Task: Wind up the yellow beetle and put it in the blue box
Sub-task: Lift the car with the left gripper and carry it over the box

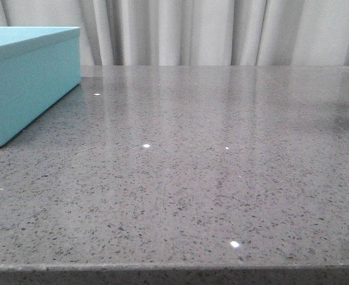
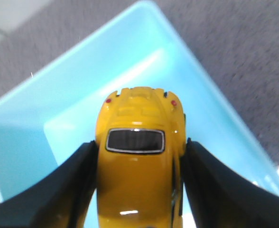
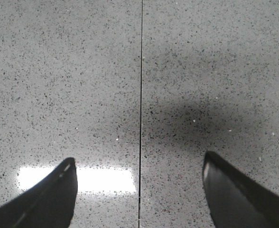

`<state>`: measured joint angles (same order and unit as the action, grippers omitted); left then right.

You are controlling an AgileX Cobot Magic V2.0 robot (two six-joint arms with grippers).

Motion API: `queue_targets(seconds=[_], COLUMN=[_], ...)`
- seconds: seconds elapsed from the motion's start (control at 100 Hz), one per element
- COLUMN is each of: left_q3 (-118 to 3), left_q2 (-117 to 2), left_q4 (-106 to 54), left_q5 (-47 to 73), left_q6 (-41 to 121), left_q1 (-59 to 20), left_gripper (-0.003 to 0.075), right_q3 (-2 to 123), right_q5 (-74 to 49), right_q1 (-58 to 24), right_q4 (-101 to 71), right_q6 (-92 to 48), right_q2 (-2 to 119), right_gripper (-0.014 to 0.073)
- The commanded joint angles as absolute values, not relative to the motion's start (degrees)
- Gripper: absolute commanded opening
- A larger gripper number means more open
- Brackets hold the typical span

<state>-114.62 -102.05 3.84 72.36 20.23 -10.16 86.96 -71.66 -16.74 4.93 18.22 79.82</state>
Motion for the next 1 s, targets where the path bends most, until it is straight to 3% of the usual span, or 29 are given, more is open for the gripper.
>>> queue_targets(seconds=[0.0,0.51,0.89,0.99], left_q3=[-113.37,-93.15,-90.34,-90.34], left_q2=[-99.3,-99.3,-99.3,-99.3], left_q4=[2.63,1.95,1.8,1.36], left_q5=[72.63,62.74,61.27,61.38], left_q6=[19.04,19.01,19.01,19.01], left_q1=[-8.07,-4.04,-4.04,-4.04], left_gripper=[0.0262,0.0262,0.0268,0.0316], right_q3=[88.21,88.21,88.21,88.21], right_q5=[-70.85,-69.05,-69.21,-69.33], right_q1=[-16.75,-16.75,-16.75,-16.75], right_q4=[5.69,5.58,5.59,5.59], right_q6=[17.83,17.83,17.83,17.83], right_q2=[77.72,77.72,77.72,77.72], right_gripper=[0.0549,0.0549,0.0549,0.0549])
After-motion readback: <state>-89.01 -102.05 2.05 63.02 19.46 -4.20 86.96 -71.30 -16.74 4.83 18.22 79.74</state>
